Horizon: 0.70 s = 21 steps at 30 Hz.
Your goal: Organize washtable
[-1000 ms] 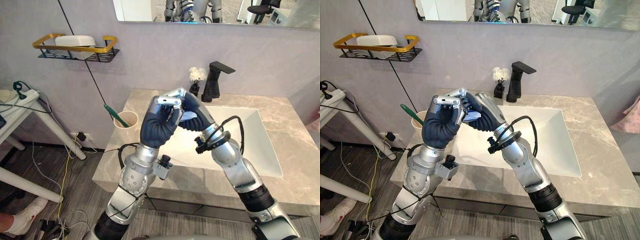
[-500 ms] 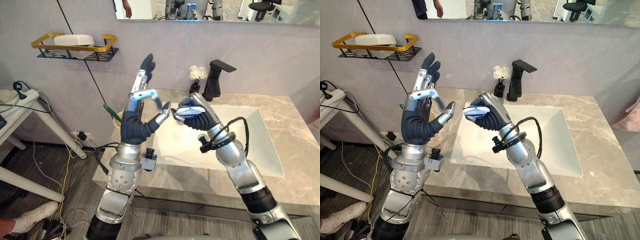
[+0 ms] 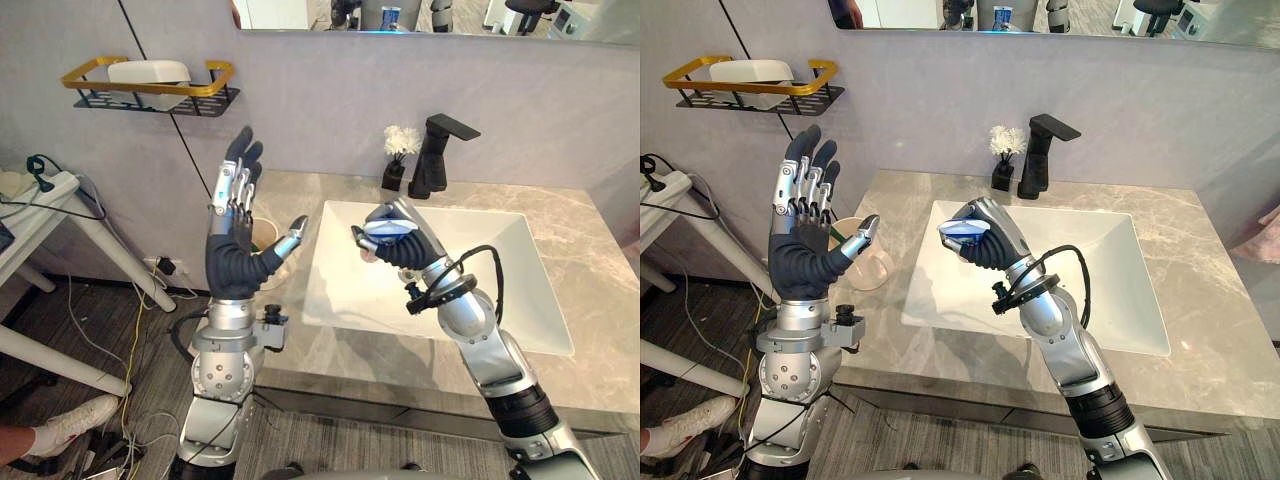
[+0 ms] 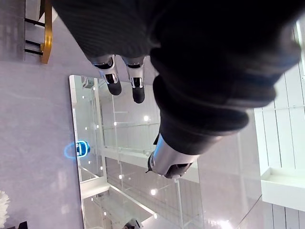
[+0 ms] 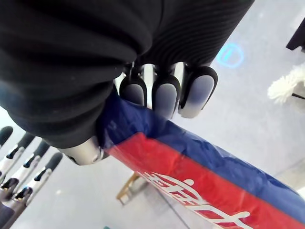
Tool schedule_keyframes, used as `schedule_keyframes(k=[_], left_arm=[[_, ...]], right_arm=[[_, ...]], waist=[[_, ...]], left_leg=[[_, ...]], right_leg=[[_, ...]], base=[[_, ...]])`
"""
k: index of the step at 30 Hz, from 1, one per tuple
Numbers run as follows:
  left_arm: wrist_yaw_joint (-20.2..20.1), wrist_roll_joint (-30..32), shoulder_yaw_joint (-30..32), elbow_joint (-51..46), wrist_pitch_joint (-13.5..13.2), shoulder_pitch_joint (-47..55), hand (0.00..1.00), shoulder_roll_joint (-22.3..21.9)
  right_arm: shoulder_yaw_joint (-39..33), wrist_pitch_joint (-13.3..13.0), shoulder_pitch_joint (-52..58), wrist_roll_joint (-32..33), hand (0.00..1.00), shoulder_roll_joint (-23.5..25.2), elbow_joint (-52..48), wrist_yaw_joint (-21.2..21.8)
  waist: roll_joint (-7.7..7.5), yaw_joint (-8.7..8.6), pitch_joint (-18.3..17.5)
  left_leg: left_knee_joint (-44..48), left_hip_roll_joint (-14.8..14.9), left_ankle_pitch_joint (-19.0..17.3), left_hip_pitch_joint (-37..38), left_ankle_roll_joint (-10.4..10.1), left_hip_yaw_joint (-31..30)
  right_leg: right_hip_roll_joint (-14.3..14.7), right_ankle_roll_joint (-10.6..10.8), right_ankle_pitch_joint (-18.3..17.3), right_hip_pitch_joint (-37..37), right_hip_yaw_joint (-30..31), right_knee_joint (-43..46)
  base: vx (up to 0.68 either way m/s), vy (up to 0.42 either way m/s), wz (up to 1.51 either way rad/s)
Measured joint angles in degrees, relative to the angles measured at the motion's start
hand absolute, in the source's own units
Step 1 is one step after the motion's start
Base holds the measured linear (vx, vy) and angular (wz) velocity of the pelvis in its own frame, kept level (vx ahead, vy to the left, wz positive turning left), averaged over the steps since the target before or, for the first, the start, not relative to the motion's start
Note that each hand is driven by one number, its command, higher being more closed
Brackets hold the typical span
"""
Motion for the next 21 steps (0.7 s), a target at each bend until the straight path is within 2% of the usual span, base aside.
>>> schedule_keyframes(k=[10,21], left_arm=[[-4.9,-0.04,-8.29,5.13,0.29,0.0,0.0,0.28],[-5.98,-1.03,-16.55,7.61,0.36,-0.79,0.0,0.25]], right_arm=[[0.02,0.01,0.68,0.02,1.0,-0.02,0.01,0.0],[2.0,0.03,0.66,0.4,1.0,-0.06,0.68,-0.09]], waist=[[-0.01,-0.04,0.0],[-0.03,-0.07,-0.02]], left_leg=[[0.0,-0.01,0.0,-0.15,0.0,-0.4],[0.1,-0.03,0.0,-0.23,0.0,-0.25]], right_leg=[[-0.01,0.01,-0.01,-0.02,-0.26,0.0],[0.0,0.01,0.0,-0.08,-0.25,-0.01]], base=[[0.0,0.0,0.0],[0.0,0.0,0.0]])
